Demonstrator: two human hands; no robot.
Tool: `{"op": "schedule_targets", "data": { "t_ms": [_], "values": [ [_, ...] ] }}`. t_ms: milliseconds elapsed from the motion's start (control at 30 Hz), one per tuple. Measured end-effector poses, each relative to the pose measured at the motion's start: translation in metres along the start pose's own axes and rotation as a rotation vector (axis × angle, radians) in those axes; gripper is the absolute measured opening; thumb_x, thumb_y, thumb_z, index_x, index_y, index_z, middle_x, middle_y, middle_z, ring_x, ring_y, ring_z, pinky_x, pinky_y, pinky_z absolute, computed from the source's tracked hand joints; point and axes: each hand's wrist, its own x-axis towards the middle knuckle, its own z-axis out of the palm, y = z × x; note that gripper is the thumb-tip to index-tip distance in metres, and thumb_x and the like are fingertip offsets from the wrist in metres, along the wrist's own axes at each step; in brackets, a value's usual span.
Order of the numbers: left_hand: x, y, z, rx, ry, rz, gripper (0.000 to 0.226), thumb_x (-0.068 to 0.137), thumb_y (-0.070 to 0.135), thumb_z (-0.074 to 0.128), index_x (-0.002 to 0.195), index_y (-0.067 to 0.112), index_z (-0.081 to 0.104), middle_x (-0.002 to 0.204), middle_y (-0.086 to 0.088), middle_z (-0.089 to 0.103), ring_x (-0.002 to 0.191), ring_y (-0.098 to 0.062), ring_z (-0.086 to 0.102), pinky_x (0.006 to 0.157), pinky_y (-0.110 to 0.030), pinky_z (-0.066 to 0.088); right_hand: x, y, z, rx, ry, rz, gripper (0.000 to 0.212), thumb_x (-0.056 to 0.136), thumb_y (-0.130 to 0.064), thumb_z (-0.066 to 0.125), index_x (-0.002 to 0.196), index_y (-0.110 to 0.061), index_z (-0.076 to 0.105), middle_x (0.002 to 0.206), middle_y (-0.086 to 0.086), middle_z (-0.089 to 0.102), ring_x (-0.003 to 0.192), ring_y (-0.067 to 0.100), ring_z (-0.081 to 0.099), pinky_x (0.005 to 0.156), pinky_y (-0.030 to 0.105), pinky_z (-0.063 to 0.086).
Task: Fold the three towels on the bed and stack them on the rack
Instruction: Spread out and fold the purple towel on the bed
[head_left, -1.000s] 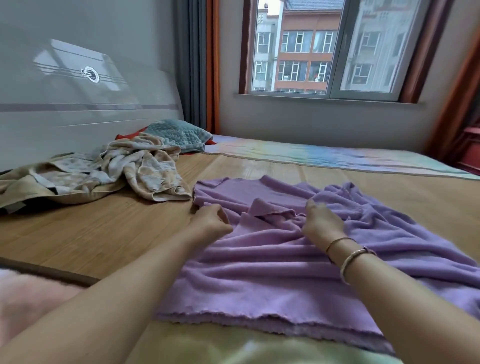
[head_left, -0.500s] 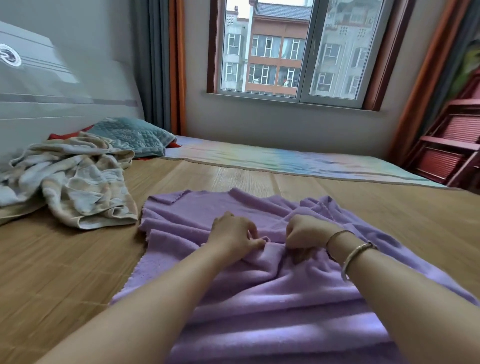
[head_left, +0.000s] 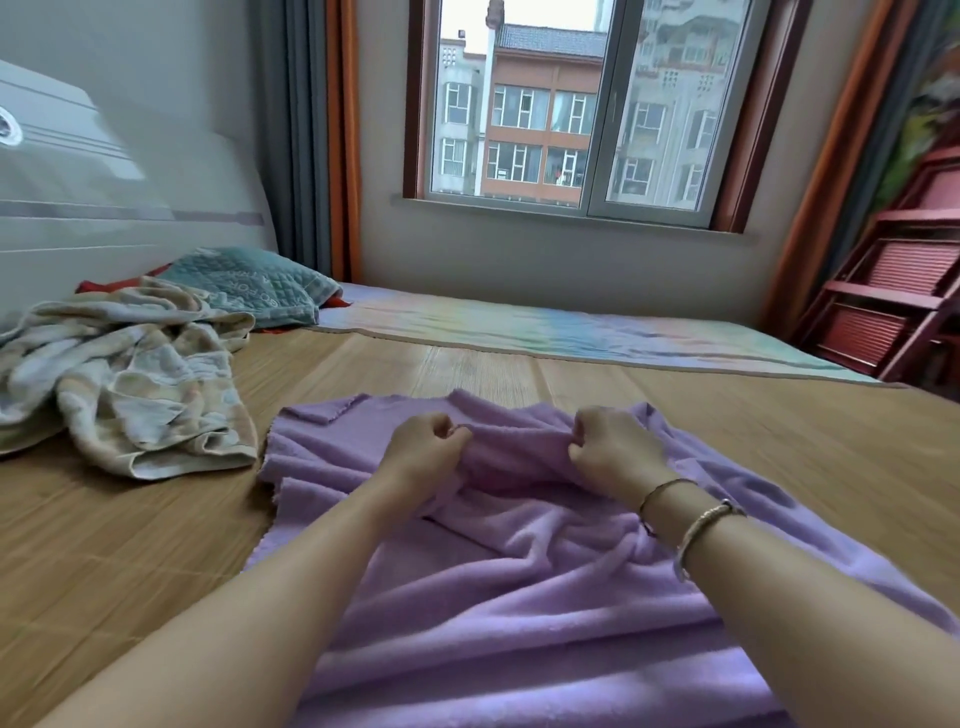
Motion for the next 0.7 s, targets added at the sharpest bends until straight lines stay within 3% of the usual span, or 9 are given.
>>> {"op": "schedule_targets", "data": {
  "t_ms": [67,167,233,300,367,467,600,700],
  "values": [
    [0.007,-0.009,-0.016,-0.033,-0.002,0.005,0.041,0.088,0.024,0.056,0.055,0.017,0.033,0.053,0.004,0.032,0.052,-0.011,0.031,0.053,-0.028,0.027,0.012,-0.024,0.009,0.099,0.065,-0.001,0.016,0.084,-0.017,0.052,0.098,-0.017,0.059,0.104,0.009,0.063,0.104,0.031,0.056,0.077,0.032,0.043],
    [0.017,-0.041,-0.038,-0.029,-0.031,-0.069,0.041,0.088,0.019,0.058,0.051,0.017,0.040,0.048,0.009,0.037,0.055,-0.010,0.036,0.056,-0.028,0.029,0.032,-0.072,0.028,0.282,0.162,-0.061,0.013,0.086,-0.019,0.054,0.098,-0.020,0.059,0.113,0.007,0.051,0.114,0.029,0.045,0.095,0.044,0.041],
    [0.023,-0.068,-0.052,-0.015,-0.016,-0.123,0.039,0.091,0.018,0.056,0.052,0.018,0.051,0.051,0.010,0.050,0.060,-0.011,0.048,0.062,-0.027,0.036,0.045,-0.105,0.044,0.356,0.197,-0.113,0.012,0.087,-0.019,0.052,0.098,-0.021,0.057,0.117,0.004,0.049,0.115,0.026,0.043,0.102,0.048,0.033],
    [0.033,-0.091,-0.064,0.037,0.025,-0.158,0.030,0.091,0.020,0.054,0.062,0.021,0.062,0.070,0.005,0.066,0.078,-0.014,0.061,0.072,-0.026,0.043,0.057,-0.133,0.060,0.402,0.176,-0.193,0.012,0.089,-0.018,0.050,0.099,-0.022,0.056,0.117,0.002,0.053,0.110,0.025,0.049,0.103,0.048,0.030],
    [0.049,-0.116,-0.079,0.168,0.078,-0.192,0.015,0.088,0.020,0.054,0.083,0.023,0.067,0.095,0.000,0.070,0.096,-0.017,0.063,0.083,-0.026,0.046,0.072,-0.162,0.080,0.496,0.127,-0.311,0.010,0.090,-0.018,0.051,0.097,-0.022,0.056,0.113,0.002,0.055,0.101,0.025,0.054,0.100,0.046,0.037],
    [0.075,-0.143,-0.087,0.236,0.084,-0.208,0.029,0.082,0.014,0.051,0.107,0.022,0.062,0.116,-0.002,0.063,0.113,-0.021,0.055,0.099,-0.029,0.043,0.084,-0.180,0.115,0.637,-0.006,-0.384,0.011,0.090,-0.018,0.053,0.086,-0.027,0.051,0.100,0.002,0.059,0.090,0.021,0.060,0.085,0.034,0.048],
    [0.111,-0.166,-0.074,0.480,0.066,-0.200,0.034,0.085,0.023,0.051,0.119,0.023,0.053,0.128,-0.001,0.054,0.123,-0.026,0.043,0.101,-0.034,0.039,0.099,-0.175,0.168,0.690,-0.138,-0.346,0.013,0.080,-0.018,0.054,0.074,-0.029,0.059,0.082,-0.005,0.070,0.083,0.014,0.065,0.081,0.033,0.051],
    [0.131,-0.177,-0.066,0.455,0.146,-0.199,0.021,0.085,0.018,0.053,0.105,0.021,0.059,0.121,-0.002,0.056,0.110,-0.023,0.053,0.093,-0.035,0.045,0.108,-0.171,0.175,0.795,-0.227,-0.295,0.023,0.073,-0.007,0.055,0.070,-0.025,0.068,0.081,-0.006,0.072,0.083,0.014,0.065,0.077,0.024,0.048]
  ]
}}
